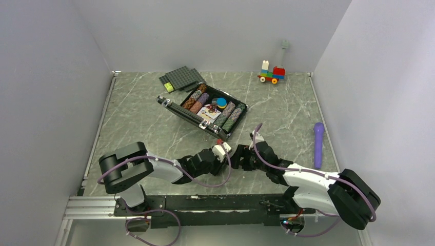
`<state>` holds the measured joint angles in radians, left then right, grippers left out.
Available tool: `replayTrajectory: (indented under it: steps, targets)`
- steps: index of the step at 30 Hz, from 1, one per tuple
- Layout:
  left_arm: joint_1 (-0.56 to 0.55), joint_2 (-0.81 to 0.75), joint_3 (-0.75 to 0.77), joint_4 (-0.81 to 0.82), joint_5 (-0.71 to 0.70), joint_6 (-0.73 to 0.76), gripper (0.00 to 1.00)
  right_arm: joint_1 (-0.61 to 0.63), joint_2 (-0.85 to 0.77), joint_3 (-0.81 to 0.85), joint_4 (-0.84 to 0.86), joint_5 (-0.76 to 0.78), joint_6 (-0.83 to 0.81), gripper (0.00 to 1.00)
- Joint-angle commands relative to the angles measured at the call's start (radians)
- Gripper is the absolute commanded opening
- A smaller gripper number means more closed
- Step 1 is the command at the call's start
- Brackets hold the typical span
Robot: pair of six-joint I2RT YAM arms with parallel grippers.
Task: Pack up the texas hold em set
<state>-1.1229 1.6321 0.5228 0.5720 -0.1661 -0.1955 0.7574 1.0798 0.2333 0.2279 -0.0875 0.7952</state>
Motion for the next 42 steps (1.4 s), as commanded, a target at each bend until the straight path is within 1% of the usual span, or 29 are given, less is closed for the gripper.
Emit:
replayTrajectory:
  steps: [1, 6, 11, 17, 28, 33, 36, 38, 40, 42]
  targets:
    - [-0.003, 0.016, -0.066, -0.007, 0.025, -0.082, 0.39, -0.015, 0.033, -0.04, 0.022, -0.009, 0.09, 0.75]
    - [-0.003, 0.019, -0.096, 0.057, 0.042, -0.122, 0.38, -0.043, 0.077, -0.083, 0.118, -0.04, 0.174, 0.69]
    - [-0.002, 0.03, -0.117, 0.11, 0.046, -0.141, 0.37, -0.06, 0.169, -0.109, 0.249, -0.091, 0.246, 0.64]
    - [-0.002, 0.038, -0.137, 0.15, 0.043, -0.16, 0.36, -0.061, 0.329, -0.109, 0.392, -0.17, 0.315, 0.57]
    - [-0.002, 0.059, -0.153, 0.211, 0.046, -0.175, 0.35, -0.058, 0.645, -0.156, 0.793, -0.257, 0.449, 0.45]
    - [-0.002, 0.062, -0.165, 0.249, 0.064, -0.173, 0.35, -0.058, 0.779, -0.177, 1.003, -0.272, 0.493, 0.34]
    - [-0.002, 0.059, -0.171, 0.27, 0.075, -0.167, 0.35, -0.058, 0.87, -0.185, 1.13, -0.277, 0.513, 0.22]
    - [-0.002, 0.055, -0.172, 0.267, 0.078, -0.164, 0.36, -0.057, 0.923, -0.193, 1.211, -0.283, 0.531, 0.1]
    - [-0.002, 0.044, -0.168, 0.258, 0.079, -0.16, 0.4, -0.057, 0.97, -0.206, 1.296, -0.283, 0.547, 0.0]
    - [-0.002, 0.026, -0.164, 0.235, 0.071, -0.156, 0.48, -0.057, 1.005, -0.219, 1.363, -0.275, 0.557, 0.0]
